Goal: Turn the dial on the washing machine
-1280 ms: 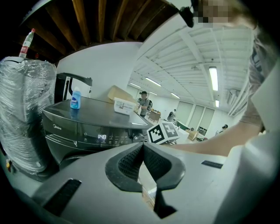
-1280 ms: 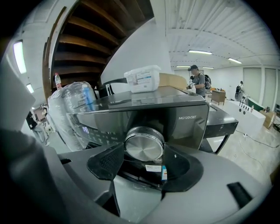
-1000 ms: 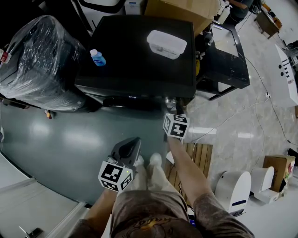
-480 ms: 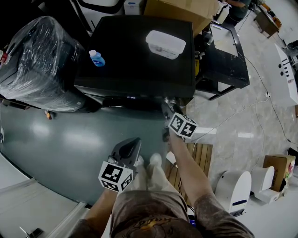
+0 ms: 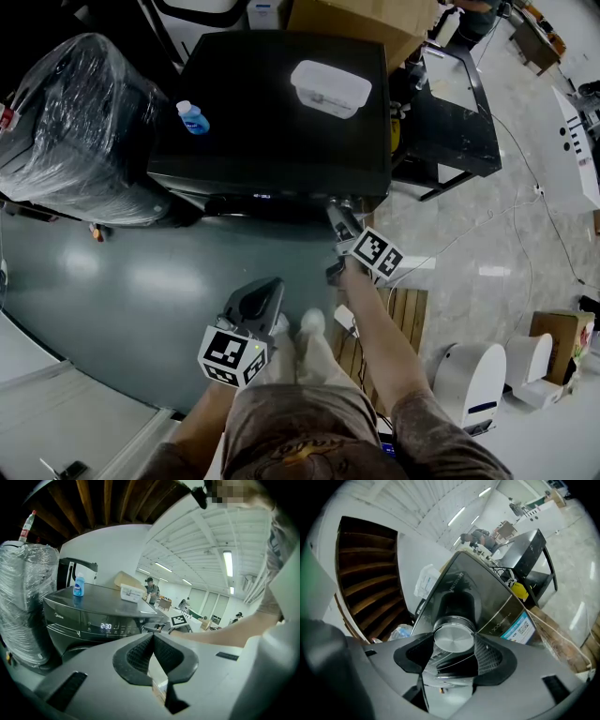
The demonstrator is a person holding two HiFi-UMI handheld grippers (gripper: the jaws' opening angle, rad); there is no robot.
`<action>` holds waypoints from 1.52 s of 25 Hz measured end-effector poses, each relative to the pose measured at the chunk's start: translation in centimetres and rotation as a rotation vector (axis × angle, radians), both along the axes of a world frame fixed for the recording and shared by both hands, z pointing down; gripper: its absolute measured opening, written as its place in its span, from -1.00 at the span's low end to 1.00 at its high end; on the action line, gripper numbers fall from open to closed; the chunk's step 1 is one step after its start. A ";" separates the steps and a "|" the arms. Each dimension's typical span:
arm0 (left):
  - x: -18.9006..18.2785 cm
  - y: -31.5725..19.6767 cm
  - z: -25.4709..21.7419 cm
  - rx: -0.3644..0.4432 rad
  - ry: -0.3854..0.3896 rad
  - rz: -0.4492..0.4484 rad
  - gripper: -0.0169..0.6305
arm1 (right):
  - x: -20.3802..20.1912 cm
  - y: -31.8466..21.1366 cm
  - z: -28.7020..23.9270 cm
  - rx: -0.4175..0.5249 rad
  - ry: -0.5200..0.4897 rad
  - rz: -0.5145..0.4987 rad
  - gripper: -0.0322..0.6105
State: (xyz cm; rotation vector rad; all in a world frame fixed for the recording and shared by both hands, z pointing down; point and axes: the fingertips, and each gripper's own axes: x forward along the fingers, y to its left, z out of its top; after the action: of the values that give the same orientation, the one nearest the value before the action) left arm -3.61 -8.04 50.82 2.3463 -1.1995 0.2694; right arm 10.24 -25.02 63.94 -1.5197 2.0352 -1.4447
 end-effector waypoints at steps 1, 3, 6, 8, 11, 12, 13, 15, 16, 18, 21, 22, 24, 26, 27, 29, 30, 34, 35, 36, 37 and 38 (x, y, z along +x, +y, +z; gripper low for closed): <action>0.0 0.0 0.0 -0.001 0.000 0.000 -0.95 | 0.0 0.0 0.0 -0.004 -0.035 0.011 -0.07; 0.0 0.0 0.0 -0.001 -0.001 0.000 -0.95 | 0.1 0.0 0.1 -0.011 -0.100 0.030 -0.07; 0.0 0.0 0.0 -0.001 -0.003 0.000 -0.95 | 0.2 0.0 0.1 -0.011 -0.152 0.044 -0.07; 0.0 0.1 0.1 -0.003 -0.004 0.000 -0.95 | 0.2 0.0 0.1 -0.002 -0.142 0.038 -0.07; 0.0 0.1 0.2 -0.005 -0.003 0.000 -0.95 | 0.4 0.1 0.0 0.010 -0.101 0.035 -0.06; 0.0 0.1 0.3 -0.005 -0.003 -0.001 -0.95 | 0.4 0.2 0.0 0.010 -0.095 0.035 -0.06; -0.1 0.1 0.3 -0.005 -0.003 0.000 -0.95 | 0.3 0.3 0.0 0.005 -0.090 0.031 -0.06; 0.0 0.0 0.2 -0.004 -0.002 0.002 -0.95 | 0.1 0.9 0.0 -0.012 -0.077 0.015 -0.06; 0.2 0.0 0.0 -0.002 0.000 0.004 -0.95 | 0.2 1.3 -0.2 -0.018 -0.066 0.006 -0.06; 0.4 -0.2 -0.6 0.009 0.005 0.007 -0.95 | 0.4 2.0 -1.1 -0.009 -0.040 -0.014 -0.06; 0.5 -0.7 -1.8 0.028 0.022 -0.004 -0.95 | 0.6 3.2 -3.8 0.043 -0.011 -0.051 -0.06; 0.4 -0.8 -2.1 0.031 0.029 -0.009 -0.95 | 0.5 3.7 -4.9 0.061 -0.006 -0.065 -0.06; 0.2 -0.9 -3.0 0.040 0.036 -0.014 -0.95 | 0.3 4.6 -7.0 0.097 0.014 -0.101 -0.06; 0.1 -1.0 -4.0 0.059 0.036 -0.010 -0.95 | 0.2 5.4 -9.0 0.131 0.042 -0.135 -0.06; 0.1 -1.0 -4.6 0.071 0.035 -0.005 -0.95 | 0.2 5.8 -10.0 0.148 0.054 -0.150 -0.06; 0.1 -1.0 -5.9 0.096 0.034 0.007 -0.95 | 0.0 6.6 -12.6 0.197 0.073 -0.176 -0.06; 0.0 -1.0 -6.6 0.108 0.034 0.012 -0.95 | -0.1 6.9 -14.1 0.226 0.082 -0.187 -0.06; 0.0 -1.0 -8.9 0.144 0.053 0.026 -0.95 | -0.5 8.5 -18.9 0.321 0.141 -0.236 -0.06; 0.1 -0.9 -9.6 0.151 0.060 0.033 -0.95 | -0.5 9.1 -20.0 0.341 0.168 -0.256 -0.06; 0.1 -0.7 -10.3 0.157 0.066 0.041 -0.95 | -0.7 9.8 -21.0 0.360 0.192 -0.278 -0.06; 0.0 -0.5 -11.0 0.163 0.069 0.048 -0.95 | -1.0 10.6 -21.9 0.379 0.213 -0.301 -0.06; -0.2 -0.3 -11.6 0.167 0.071 0.051 -0.95 | -1.4 11.3 -22.7 0.394 0.229 -0.323 -0.06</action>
State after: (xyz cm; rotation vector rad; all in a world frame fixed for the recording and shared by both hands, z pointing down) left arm -3.82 -8.38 39.23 2.5093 -1.1698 0.1051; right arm 8.87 -13.72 41.23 -1.2818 2.6082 -0.9036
